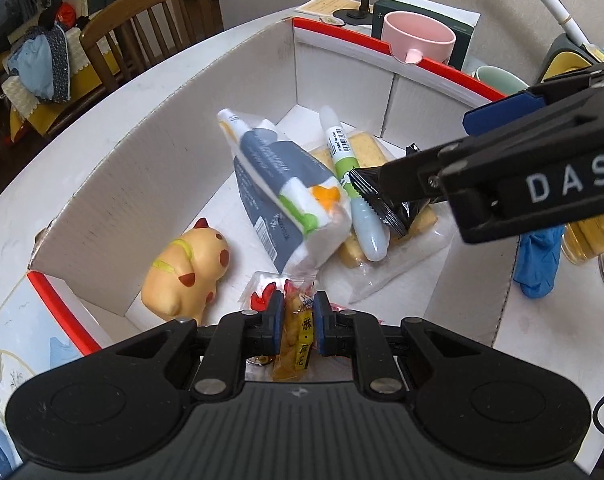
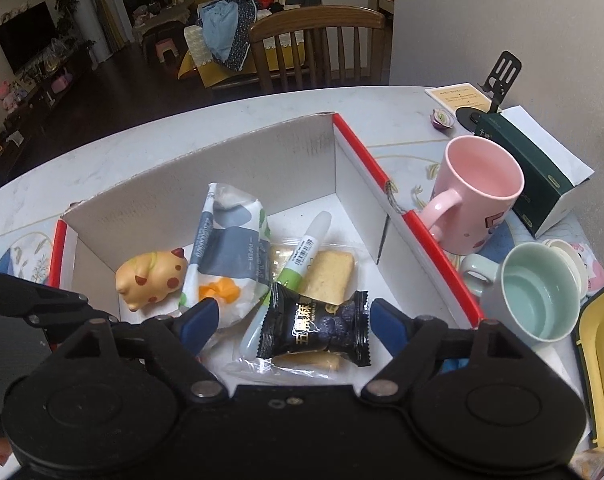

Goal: Organize objects
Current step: 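Open the left tool to drop the snack stick while the right tool releases the snack bag, then withdraw both tools from the box toward the plush bunny and correction tape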

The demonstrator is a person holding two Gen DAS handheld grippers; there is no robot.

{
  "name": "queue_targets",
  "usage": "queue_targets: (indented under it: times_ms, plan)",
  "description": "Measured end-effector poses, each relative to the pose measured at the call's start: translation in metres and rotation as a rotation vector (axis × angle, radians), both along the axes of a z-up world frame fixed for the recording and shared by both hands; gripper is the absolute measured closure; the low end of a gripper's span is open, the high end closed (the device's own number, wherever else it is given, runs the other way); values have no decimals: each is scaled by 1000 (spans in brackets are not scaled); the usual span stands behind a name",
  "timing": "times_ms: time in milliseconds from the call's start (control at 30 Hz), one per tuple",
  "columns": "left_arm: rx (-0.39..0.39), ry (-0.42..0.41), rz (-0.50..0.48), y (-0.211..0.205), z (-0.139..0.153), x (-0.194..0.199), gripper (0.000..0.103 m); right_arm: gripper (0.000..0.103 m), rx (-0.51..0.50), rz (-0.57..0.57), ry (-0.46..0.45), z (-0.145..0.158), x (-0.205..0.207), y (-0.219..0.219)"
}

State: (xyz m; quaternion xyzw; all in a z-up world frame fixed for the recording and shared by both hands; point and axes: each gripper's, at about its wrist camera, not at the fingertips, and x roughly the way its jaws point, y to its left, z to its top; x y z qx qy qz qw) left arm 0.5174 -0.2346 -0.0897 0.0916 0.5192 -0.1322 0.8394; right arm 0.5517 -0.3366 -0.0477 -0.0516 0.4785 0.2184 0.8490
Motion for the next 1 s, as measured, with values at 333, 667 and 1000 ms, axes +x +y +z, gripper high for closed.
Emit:
queue_targets:
  times_ms: [333, 667, 1000]
  plan:
    - [-70, -41, 9, 7, 13, -15, 47, 20, 29, -8, -7, 12, -12, -3]
    - [-171, -132, 46, 38, 48, -52, 47, 20, 45, 38, -59, 41, -48, 14]
    - [-244, -226, 51, 83, 88, -103, 47, 19, 53, 68, -114, 68, -98, 40]
